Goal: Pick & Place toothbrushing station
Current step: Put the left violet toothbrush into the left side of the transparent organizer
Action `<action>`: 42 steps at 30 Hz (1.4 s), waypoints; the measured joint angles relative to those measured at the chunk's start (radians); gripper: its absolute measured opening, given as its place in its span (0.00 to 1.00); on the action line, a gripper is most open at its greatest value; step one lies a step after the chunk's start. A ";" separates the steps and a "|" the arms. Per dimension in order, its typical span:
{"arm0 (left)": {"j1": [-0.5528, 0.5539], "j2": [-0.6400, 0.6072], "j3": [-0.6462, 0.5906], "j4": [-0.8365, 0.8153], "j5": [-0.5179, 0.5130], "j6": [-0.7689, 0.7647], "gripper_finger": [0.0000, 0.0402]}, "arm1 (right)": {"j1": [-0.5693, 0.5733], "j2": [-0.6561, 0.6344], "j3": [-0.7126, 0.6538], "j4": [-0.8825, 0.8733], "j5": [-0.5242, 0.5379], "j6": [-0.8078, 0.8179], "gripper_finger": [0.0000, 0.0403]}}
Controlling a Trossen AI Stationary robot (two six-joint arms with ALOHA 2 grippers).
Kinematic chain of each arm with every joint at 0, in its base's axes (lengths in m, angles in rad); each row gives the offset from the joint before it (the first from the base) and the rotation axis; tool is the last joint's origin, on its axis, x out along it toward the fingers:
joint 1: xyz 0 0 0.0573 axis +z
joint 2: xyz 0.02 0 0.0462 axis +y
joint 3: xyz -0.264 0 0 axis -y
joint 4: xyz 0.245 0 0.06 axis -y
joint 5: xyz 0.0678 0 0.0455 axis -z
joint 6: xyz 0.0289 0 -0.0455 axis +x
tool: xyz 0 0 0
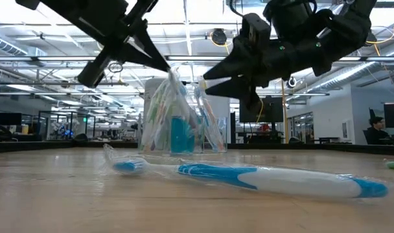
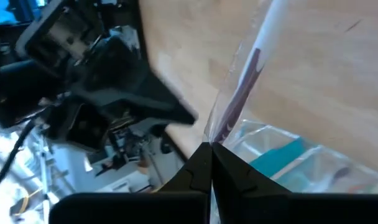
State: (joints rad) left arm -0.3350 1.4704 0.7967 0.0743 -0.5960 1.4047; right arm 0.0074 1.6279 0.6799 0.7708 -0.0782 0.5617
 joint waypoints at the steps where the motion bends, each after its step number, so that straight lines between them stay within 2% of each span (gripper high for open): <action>1: 0.004 0.000 0.000 0.013 0.000 0.020 0.01 | 0.005 0.017 0.000 0.032 -0.001 0.002 0.39; 5: 0.017 0.000 0.000 0.053 0.000 0.042 0.01 | 0.008 0.089 0.016 0.115 -0.004 0.003 0.39; 10: 0.022 -0.001 0.000 0.049 0.018 0.056 0.01 | 0.007 0.141 0.049 0.235 -0.056 0.003 0.39; 18: 0.025 -0.001 0.001 0.070 0.020 0.103 0.01 | 0.018 0.213 0.151 0.235 -0.129 0.003 0.39; 27: 0.026 -0.001 0.001 0.109 0.017 0.139 0.01 | 0.018 0.241 0.184 0.198 -0.134 -0.061 0.38; 32: 0.026 -0.001 0.001 0.107 0.012 0.145 0.02 | 0.018 0.241 0.184 0.197 -0.132 -0.105 0.30; 40: 0.026 -0.001 0.001 0.100 -0.034 0.133 0.04 | -0.009 0.241 0.184 0.183 -0.131 -0.117 0.09; 42: 0.025 -0.001 0.001 0.099 -0.033 0.124 0.03 | -0.009 0.241 0.184 0.180 -0.131 -0.137 0.08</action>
State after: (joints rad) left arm -0.3102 1.4696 0.7975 0.1734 -0.6292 1.5283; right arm -0.0014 1.8690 0.8635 0.9513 -0.2096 0.4246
